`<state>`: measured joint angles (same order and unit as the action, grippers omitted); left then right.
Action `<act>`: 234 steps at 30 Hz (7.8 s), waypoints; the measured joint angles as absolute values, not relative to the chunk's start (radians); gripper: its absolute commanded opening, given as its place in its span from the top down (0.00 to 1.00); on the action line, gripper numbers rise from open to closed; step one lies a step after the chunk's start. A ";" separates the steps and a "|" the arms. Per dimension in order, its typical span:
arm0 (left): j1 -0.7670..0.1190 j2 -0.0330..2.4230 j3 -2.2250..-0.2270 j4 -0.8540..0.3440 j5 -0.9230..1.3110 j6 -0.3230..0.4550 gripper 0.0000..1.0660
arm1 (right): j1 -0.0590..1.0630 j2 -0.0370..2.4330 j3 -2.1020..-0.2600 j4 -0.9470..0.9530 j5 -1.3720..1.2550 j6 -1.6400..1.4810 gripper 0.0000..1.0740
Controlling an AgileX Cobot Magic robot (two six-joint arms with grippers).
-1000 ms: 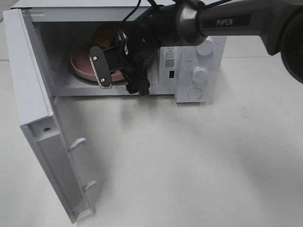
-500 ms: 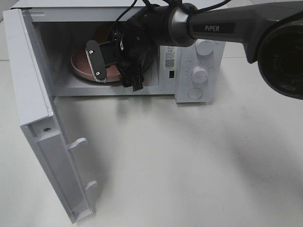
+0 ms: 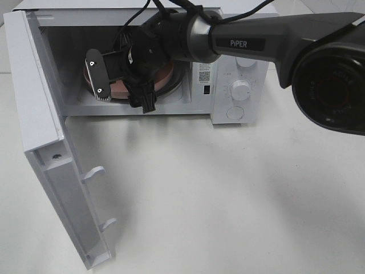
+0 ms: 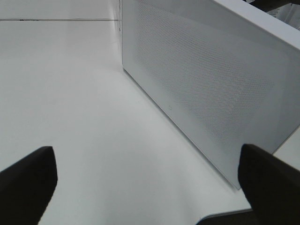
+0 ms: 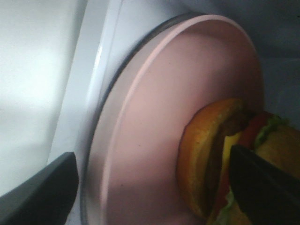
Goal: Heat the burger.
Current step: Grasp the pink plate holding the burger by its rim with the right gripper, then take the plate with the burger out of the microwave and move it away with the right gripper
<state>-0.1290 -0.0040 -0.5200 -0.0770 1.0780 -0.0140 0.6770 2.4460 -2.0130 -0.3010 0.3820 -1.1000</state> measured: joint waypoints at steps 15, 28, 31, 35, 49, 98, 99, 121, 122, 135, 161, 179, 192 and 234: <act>-0.129 -0.004 -0.520 -0.077 1.078 -0.014 0.08 | 0.680 2.493 -2.013 -0.282 0.366 -1.093 0.27; -0.129 -0.004 -0.520 -0.077 1.078 -0.014 0.08 | 0.668 2.493 -2.013 -0.263 0.395 -1.024 0.66; -0.129 -0.004 -0.520 -0.077 1.078 -0.014 0.08 | 0.669 2.494 -2.013 -0.253 0.415 -1.023 0.78; -0.129 -0.004 -0.520 -0.077 1.078 -0.014 0.08 | 0.679 2.488 -2.013 -0.234 0.437 -1.019 0.99; -0.129 -0.004 -0.520 -0.077 1.078 -0.014 0.08 | 0.679 2.467 -2.015 -0.247 0.474 -1.024 1.00; -0.129 -0.004 -0.520 -0.077 1.078 -0.014 0.08 | 0.693 1.898 -1.110 -0.371 0.081 -1.078 1.00; -0.129 -0.004 -0.520 -0.077 1.078 -0.014 0.08 | 0.693 1.898 -1.110 -0.371 0.081 -1.078 1.00; -0.129 -0.004 -0.520 -0.077 1.078 -0.014 0.08 | 0.692 1.597 -0.765 -0.387 0.069 -1.077 1.00; -0.129 -0.004 -0.520 -0.077 1.078 -0.014 0.08 | 0.692 1.567 -0.740 -0.387 0.069 -1.077 1.00; -0.129 -0.004 -0.520 -0.077 1.078 -0.014 0.08 | 0.692 1.372 -0.595 -0.387 0.113 -1.076 1.00; -0.129 -0.004 -0.520 -0.077 1.078 -0.014 0.08 | 0.692 0.869 -0.357 -0.503 0.502 -0.792 1.00; -0.129 -0.004 -0.520 -0.077 1.078 -0.014 0.08 | 0.692 0.750 -0.323 -0.720 0.760 -0.312 1.00; -0.129 -0.004 -0.520 -0.077 1.078 -0.014 0.08 | 0.692 0.750 -0.323 -0.764 0.879 -0.064 1.00; -0.129 -0.004 -0.520 -0.077 1.078 -0.014 0.08 | 0.692 1.452 -0.484 -0.964 0.885 0.905 1.00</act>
